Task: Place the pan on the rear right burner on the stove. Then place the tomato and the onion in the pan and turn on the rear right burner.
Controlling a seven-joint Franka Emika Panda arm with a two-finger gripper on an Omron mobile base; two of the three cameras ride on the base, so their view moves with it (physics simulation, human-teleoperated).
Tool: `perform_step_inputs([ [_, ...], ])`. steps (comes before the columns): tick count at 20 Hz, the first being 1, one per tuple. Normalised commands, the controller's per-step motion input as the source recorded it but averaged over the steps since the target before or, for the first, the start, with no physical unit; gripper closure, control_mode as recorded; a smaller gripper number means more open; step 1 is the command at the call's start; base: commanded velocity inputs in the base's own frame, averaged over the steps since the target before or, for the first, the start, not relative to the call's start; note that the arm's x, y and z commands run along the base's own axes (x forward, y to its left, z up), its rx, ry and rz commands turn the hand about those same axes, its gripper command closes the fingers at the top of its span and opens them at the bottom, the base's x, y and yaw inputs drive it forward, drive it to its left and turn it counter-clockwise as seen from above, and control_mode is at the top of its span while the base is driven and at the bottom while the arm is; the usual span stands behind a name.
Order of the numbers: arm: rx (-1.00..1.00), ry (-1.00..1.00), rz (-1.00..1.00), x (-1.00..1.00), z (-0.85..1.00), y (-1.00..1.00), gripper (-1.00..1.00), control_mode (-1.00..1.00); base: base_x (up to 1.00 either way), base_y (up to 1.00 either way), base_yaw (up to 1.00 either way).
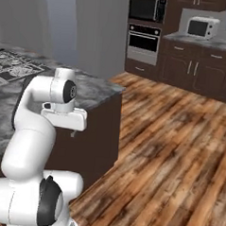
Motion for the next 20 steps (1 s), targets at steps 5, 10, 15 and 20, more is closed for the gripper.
perform_step_inputs([
  [5, 0.0, 0.0, 0.0, 0.0, 0.0, 0.0, -1.0, 1.0, 0.0, 1.0, -0.56],
  [10, 0.0, 0.0, 0.0, 0.0, 0.0, 0.0, -1.0, 1.0, -0.92, 0.73, -0.45],
  [15, 0.0, 0.0, 0.0, 0.0, 0.0, 0.0, -1.0, 1.0, -1.0, 0.79, -0.47],
  [20, 0.0, 0.0, 0.0, 0.0, 0.0, 0.0, -1.0, 1.0, -0.72, 1.0, -0.51],
])
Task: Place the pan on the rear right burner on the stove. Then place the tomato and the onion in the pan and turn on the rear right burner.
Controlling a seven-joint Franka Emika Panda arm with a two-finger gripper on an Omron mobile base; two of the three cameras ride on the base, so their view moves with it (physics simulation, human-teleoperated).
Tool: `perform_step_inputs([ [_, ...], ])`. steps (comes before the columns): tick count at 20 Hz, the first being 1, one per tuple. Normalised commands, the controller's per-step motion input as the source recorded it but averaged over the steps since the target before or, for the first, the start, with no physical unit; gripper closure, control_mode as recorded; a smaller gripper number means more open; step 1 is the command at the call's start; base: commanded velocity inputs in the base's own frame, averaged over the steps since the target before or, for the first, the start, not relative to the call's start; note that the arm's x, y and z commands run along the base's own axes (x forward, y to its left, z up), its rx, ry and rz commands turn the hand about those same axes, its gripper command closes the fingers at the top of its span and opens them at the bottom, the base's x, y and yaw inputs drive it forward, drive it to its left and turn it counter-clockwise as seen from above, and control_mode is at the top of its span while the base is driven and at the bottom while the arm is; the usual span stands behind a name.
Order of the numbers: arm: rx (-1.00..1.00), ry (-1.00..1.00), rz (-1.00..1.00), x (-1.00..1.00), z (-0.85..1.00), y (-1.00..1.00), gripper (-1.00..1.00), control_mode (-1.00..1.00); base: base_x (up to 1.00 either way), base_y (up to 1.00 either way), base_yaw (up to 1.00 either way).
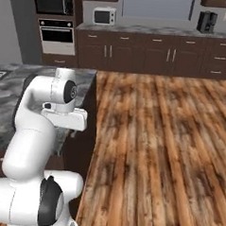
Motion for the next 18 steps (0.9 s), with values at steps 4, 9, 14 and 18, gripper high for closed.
perform_step_inputs([
  [4, 0.0, 0.0, 0.0, 0.0, 0.0, 0.0, -1.0, 1.0, -0.61, 1.0, -0.43],
  [9, 0.0, 0.0, 0.0, 0.0, 0.0, 0.0, -1.0, 1.0, -0.6, 0.97, -0.19],
  [14, 0.0, 0.0, 0.0, 0.0, 0.0, 0.0, -1.0, 1.0, -0.44, 0.66, -0.01],
  [18, 0.0, 0.0, 0.0, 0.0, 0.0, 0.0, -1.0, 1.0, -0.71, 0.5, 0.26],
])
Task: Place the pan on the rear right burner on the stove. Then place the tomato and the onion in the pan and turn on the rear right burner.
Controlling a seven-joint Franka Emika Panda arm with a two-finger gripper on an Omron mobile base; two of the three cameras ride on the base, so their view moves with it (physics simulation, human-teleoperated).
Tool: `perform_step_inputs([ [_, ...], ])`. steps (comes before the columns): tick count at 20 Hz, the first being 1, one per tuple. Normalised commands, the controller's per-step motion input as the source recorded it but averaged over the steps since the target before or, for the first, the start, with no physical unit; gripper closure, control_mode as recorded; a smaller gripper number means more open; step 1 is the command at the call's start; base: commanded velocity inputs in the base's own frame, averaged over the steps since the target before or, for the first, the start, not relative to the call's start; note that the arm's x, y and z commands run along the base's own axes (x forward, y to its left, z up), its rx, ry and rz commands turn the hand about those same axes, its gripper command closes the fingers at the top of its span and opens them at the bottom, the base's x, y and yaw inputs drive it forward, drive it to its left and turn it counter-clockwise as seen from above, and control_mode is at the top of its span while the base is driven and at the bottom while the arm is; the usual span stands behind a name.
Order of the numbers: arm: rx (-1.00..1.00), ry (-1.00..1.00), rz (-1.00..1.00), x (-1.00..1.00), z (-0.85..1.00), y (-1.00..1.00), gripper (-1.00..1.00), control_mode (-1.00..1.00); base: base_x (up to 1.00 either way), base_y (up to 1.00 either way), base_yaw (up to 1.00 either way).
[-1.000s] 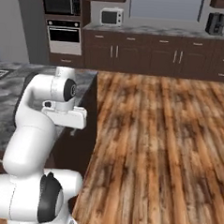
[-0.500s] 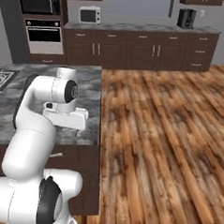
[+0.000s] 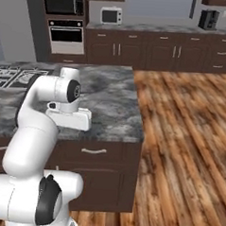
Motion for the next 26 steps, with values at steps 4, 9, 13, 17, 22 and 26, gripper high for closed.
perform_step_inputs([
  [4, 0.0, 0.0, 0.0, 0.0, 0.0, 0.0, -1.0, 1.0, -0.47, 0.89, 0.17],
  [9, 0.0, 0.0, 0.0, 0.0, 0.0, 0.0, -1.0, 1.0, -0.05, 1.0, -0.03],
  [13, 0.0, 0.0, 0.0, 0.0, 0.0, 0.0, -1.0, 1.0, -0.2, 1.0, -0.04],
  [17, 0.0, 0.0, 0.0, 0.0, 0.0, 0.0, -1.0, 1.0, 0.25, 1.0, -0.03],
  [22, 0.0, 0.0, 0.0, 0.0, 0.0, 0.0, -1.0, 1.0, 0.51, 0.75, 0.01],
  [26, 0.0, 0.0, 0.0, 0.0, 0.0, 0.0, -1.0, 1.0, 0.07, 0.14, 0.26],
])
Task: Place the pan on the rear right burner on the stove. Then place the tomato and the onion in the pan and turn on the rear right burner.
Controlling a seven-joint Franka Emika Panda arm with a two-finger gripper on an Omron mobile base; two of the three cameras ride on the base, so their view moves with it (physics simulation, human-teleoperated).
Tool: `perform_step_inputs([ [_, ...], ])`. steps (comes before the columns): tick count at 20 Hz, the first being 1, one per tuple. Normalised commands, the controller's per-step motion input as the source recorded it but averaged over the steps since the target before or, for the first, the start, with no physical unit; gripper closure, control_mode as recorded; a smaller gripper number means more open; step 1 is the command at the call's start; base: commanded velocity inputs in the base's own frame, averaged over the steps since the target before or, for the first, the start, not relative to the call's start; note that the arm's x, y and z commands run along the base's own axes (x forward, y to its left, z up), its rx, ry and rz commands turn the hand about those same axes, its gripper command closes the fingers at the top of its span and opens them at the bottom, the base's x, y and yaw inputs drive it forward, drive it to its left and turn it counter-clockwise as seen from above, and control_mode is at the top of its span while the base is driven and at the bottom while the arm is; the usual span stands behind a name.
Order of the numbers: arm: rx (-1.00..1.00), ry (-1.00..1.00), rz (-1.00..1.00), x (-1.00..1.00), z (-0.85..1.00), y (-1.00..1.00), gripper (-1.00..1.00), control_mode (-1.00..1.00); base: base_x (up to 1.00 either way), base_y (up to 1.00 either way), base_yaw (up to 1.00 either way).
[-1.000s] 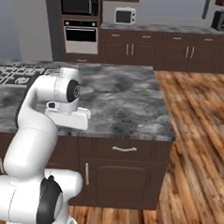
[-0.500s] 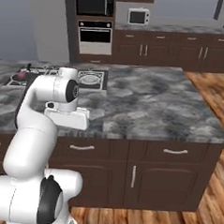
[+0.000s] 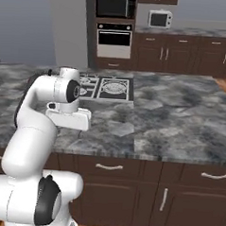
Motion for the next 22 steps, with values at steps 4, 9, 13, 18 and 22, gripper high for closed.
perform_step_inputs([
  [4, 0.0, 0.0, 0.0, 0.0, 0.0, 0.0, -1.0, 1.0, 0.05, 0.0, 0.45],
  [9, 0.0, 0.0, 0.0, 0.0, 0.0, 0.0, -1.0, 1.0, 0.89, 0.13, 0.03],
  [13, 0.0, 0.0, 0.0, 0.0, 0.0, 0.0, -1.0, 1.0, 0.96, 0.45, -0.17],
  [18, 0.0, 0.0, 0.0, 0.0, 0.0, 0.0, -1.0, 1.0, 0.25, 0.34, -0.09],
  [22, 0.0, 0.0, 0.0, 0.0, 0.0, 0.0, -1.0, 1.0, 0.0, 0.0, 0.0],
])
